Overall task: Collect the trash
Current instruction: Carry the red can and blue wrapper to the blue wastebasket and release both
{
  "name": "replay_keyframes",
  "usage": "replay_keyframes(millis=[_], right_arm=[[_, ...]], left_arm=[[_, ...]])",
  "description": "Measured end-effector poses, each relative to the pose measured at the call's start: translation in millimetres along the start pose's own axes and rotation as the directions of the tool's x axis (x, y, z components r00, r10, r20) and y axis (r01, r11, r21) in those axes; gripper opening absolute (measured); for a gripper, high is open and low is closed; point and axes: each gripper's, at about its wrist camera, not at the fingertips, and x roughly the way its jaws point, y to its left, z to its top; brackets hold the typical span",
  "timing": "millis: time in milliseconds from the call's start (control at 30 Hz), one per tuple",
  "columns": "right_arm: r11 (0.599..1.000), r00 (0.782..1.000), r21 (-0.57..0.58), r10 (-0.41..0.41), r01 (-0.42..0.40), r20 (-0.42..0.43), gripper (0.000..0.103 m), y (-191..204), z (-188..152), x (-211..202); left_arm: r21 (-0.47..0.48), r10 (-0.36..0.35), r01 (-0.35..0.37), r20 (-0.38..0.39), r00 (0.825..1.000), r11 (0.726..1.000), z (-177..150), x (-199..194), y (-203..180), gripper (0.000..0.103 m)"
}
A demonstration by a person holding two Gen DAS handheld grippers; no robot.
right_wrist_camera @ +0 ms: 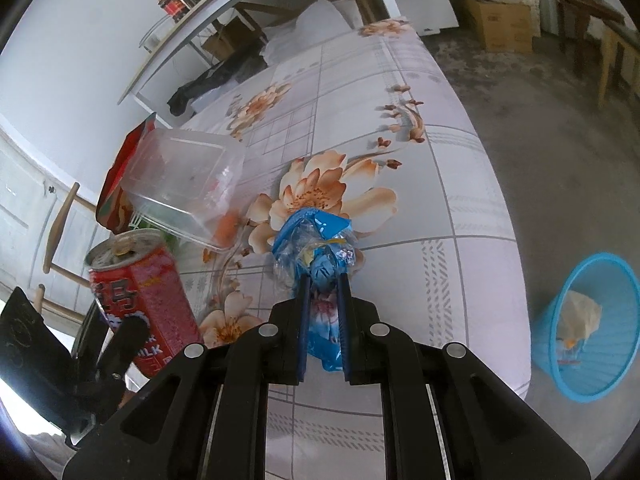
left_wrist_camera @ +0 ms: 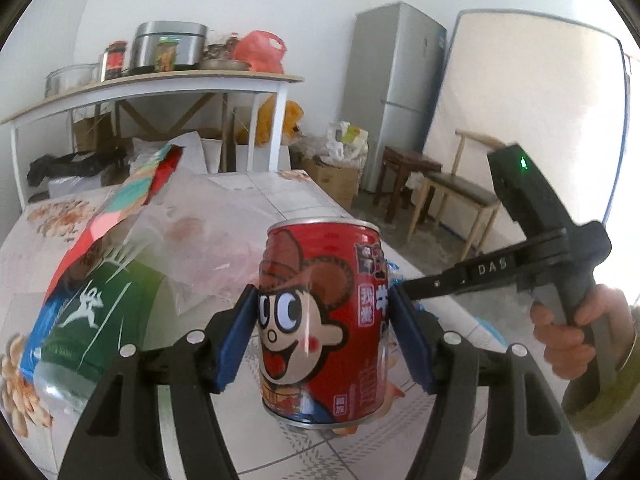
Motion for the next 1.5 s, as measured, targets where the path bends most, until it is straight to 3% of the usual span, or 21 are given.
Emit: replay_keyframes(millis=[100, 433, 600, 667, 833, 933, 1267, 1500], right_arm=[[1.000, 1.000, 0.004, 0.002, -0.002, 0.004, 0.012, -0.5, -0.6, -1.0], [1.000, 1.000, 0.007, 0.001, -0.001, -0.002, 0.012, -2.2, -3.0, -3.6], [1.000, 1.000, -0.017, -0.008, 0.007, -0.018, 0.014, 3.5, -6.1, -4.1], [0.999, 1.000, -0.029, -0.019, 0.018, -0.019, 0.018, 6.0, -7.3, -4.5], [0.997, 0.999, -0.060, -0.051, 0.050, -0.011, 0.039, 12.1, -8.8, -3.7], [0.996, 0.998, -0.064, -0.062, 0.061, -0.009, 0.046, 13.2, -8.8, -1.5], [0.994, 0.997, -0.073, -0.076, 0.075, -0.006, 0.047, 20.6, -4.3, 12.7], [0.990, 0.996, -0.108, -0.089, 0.087, -0.017, 0.047, 29.5, 1.2, 21.6]], left_arm=[[-0.016, 0.017, -0.017, 0.017, 1.000, 1.000, -8.1, -7.0, 1.9, 0.064], [-0.034, 0.034, -0.036, -0.051, 0.998, 0.999, -21.5, -17.2, 6.6, 0.064], [-0.013, 0.036, -0.037, -0.066, 0.997, 0.999, -22.8, -23.3, 3.0, 0.073], [-0.003, 0.043, -0.044, -0.069, 0.997, 0.999, -23.4, -24.0, 0.5, 0.076], [0.013, 0.052, -0.051, -0.089, 0.995, 0.999, -18.6, -16.0, 1.0, 0.080], [0.016, 0.067, -0.066, -0.104, 0.992, 0.998, -14.3, -9.2, 3.1, 0.080], [-0.022, 0.035, -0.038, -0.129, 0.991, 0.999, -5.6, 3.8, 13.0, 0.079], [-0.005, 0.032, -0.033, -0.141, 0.990, 0.999, -6.8, 5.6, 9.7, 0.067]])
